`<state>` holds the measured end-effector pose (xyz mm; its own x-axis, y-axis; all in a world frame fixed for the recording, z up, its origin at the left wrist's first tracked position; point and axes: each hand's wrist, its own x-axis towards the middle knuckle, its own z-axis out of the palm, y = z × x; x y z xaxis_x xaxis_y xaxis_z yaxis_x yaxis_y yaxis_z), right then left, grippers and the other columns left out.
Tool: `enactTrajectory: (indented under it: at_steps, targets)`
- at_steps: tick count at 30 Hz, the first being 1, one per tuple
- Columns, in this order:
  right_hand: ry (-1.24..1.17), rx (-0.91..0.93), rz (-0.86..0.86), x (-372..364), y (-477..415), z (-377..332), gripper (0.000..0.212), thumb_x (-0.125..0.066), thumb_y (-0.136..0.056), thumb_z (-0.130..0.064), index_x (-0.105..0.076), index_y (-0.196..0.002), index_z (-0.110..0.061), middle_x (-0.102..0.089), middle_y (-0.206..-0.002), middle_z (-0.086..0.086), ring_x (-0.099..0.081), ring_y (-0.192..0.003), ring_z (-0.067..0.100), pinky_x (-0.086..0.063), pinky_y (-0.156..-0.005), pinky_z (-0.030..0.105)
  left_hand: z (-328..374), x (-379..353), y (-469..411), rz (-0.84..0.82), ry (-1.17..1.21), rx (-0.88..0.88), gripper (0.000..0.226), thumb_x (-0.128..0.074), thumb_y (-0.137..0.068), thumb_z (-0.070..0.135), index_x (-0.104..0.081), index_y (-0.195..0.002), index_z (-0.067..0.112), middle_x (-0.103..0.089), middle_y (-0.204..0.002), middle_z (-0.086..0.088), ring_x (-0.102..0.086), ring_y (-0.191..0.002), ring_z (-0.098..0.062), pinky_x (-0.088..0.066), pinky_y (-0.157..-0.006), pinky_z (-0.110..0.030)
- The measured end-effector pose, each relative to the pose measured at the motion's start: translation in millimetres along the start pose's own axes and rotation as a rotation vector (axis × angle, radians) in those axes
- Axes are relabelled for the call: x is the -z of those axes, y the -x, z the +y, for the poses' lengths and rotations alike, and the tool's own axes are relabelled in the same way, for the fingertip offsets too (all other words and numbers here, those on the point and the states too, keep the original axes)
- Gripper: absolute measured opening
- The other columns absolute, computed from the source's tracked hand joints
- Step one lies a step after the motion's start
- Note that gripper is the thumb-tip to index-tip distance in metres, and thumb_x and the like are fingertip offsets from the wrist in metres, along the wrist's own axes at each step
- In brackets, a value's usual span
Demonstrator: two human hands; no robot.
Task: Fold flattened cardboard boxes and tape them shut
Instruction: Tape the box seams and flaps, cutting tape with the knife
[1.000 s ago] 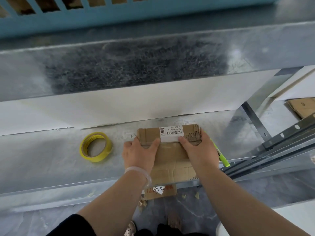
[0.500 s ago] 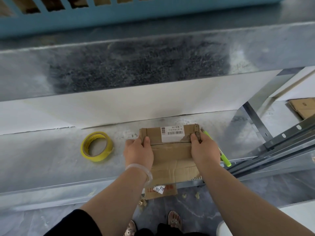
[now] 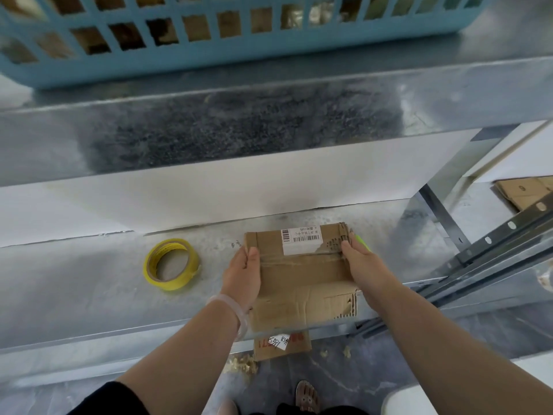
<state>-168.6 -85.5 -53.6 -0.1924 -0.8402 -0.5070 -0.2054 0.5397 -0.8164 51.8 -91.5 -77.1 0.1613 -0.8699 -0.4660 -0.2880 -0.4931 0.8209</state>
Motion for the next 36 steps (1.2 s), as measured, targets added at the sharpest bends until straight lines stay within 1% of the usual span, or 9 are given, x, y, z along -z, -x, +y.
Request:
enactTrajectory:
  at_steps: [3,5,11,14,19,22,27,33,36]
  targets:
    - [-0.125,0.076,-0.024,1.9,16.9,-4.9,0.068,-0.054,-0.082,-0.059,-0.039,-0.146,-0.044,-0.041,-0.15,-0.019,-0.043,-0.132,0.007,-0.031,-0.116,0.038,9.6,6.9,16.4,0.0,0.149,0.024,0.026,-0.04,-0.098,0.047,-0.057,-0.114,0.035,-0.067,-0.109,0.002,-0.064,-0.099,-0.021,-0.054,-0.086,-0.051]
    - [-0.211,0.176,-0.026,-0.6,33.6,-15.1,0.054,-0.057,-0.094,-0.044,-0.04,-0.145,-0.042,-0.047,-0.14,-0.022,-0.049,-0.117,-0.004,-0.035,-0.108,0.028,9.7,13.4,24.4,0.059,0.246,0.026,0.021,-0.04,-0.101,0.038,-0.059,-0.105,0.029,-0.066,-0.103,0.0,-0.063,-0.092,-0.019,-0.056,-0.081,-0.05]
    - [0.162,0.49,0.105,-6.5,69.0,-38.1,0.08,-0.059,-0.073,-0.071,-0.035,-0.145,-0.045,-0.046,-0.141,-0.018,-0.047,-0.128,0.008,-0.045,-0.106,0.043,9.3,29.0,32.7,0.054,0.686,-0.021,0.019,-0.048,-0.1,0.029,-0.063,-0.11,0.024,-0.068,-0.114,0.0,-0.06,-0.111,-0.021,-0.042,-0.105,-0.049]
    - [0.286,0.597,0.17,-10.4,73.1,-50.7,0.084,-0.064,-0.074,-0.064,-0.034,-0.149,-0.037,-0.047,-0.144,-0.013,-0.046,-0.13,0.011,-0.043,-0.107,0.044,8.9,31.8,32.2,-0.011,0.533,-0.06,0.032,-0.052,-0.098,0.025,-0.051,-0.13,0.028,-0.061,-0.128,-0.001,-0.059,-0.111,-0.018,-0.044,-0.102,-0.04]
    - [0.547,0.901,0.215,-9.5,72.9,-67.1,0.081,-0.06,-0.074,-0.056,-0.042,-0.147,-0.026,-0.038,-0.15,-0.015,-0.038,-0.135,0.009,-0.024,-0.116,0.027,8.4,55.8,33.1,0.147,0.023,-0.396,0.107,-0.075,-0.081,0.023,0.005,-0.145,0.053,-0.021,-0.153,0.009,-0.03,-0.138,-0.017,-0.034,-0.111,-0.044]
    - [0.657,1.116,0.16,-17.3,70.4,-70.1,0.077,-0.063,-0.074,-0.052,-0.049,-0.143,-0.02,-0.045,-0.149,-0.005,-0.045,-0.13,0.015,-0.029,-0.114,0.032,25.1,66.3,45.8,0.074,-0.058,-0.733,0.099,-0.073,-0.08,0.04,0.001,-0.141,0.062,-0.033,-0.149,0.012,-0.039,-0.133,-0.009,-0.039,-0.106,-0.033]
    - [0.776,1.419,0.144,-30.1,76.2,-83.3,0.072,-0.073,-0.075,-0.043,-0.053,-0.14,-0.019,-0.045,-0.148,0.001,-0.048,-0.131,0.014,-0.023,-0.119,0.043,28.7,77.0,61.1,0.146,-0.072,-0.887,0.078,-0.063,-0.081,0.045,-0.019,-0.143,0.056,-0.054,-0.127,0.005,-0.053,-0.117,-0.012,-0.047,-0.097,-0.032]
    - [0.992,1.207,0.139,-40.6,67.9,-82.1,0.062,-0.051,-0.086,-0.053,-0.046,-0.144,-0.033,-0.042,-0.151,-0.003,-0.038,-0.138,0.02,-0.009,-0.123,0.038,13.7,79.8,45.4,0.057,-0.028,-0.795,0.074,-0.063,-0.083,0.033,-0.023,-0.142,0.054,-0.049,-0.134,0.007,-0.054,-0.12,-0.015,-0.049,-0.098,-0.04]
    - [1.02,1.179,0.131,-45.6,64.4,-79.8,0.062,-0.063,-0.088,-0.042,-0.043,-0.146,-0.032,-0.044,-0.149,-0.004,-0.037,-0.14,0.021,-0.018,-0.121,0.04,12.9,89.9,41.0,0.01,-0.12,-0.785,0.076,-0.061,-0.086,0.039,-0.016,-0.146,0.052,-0.049,-0.137,0.006,-0.051,-0.124,-0.013,-0.047,-0.101,-0.038]
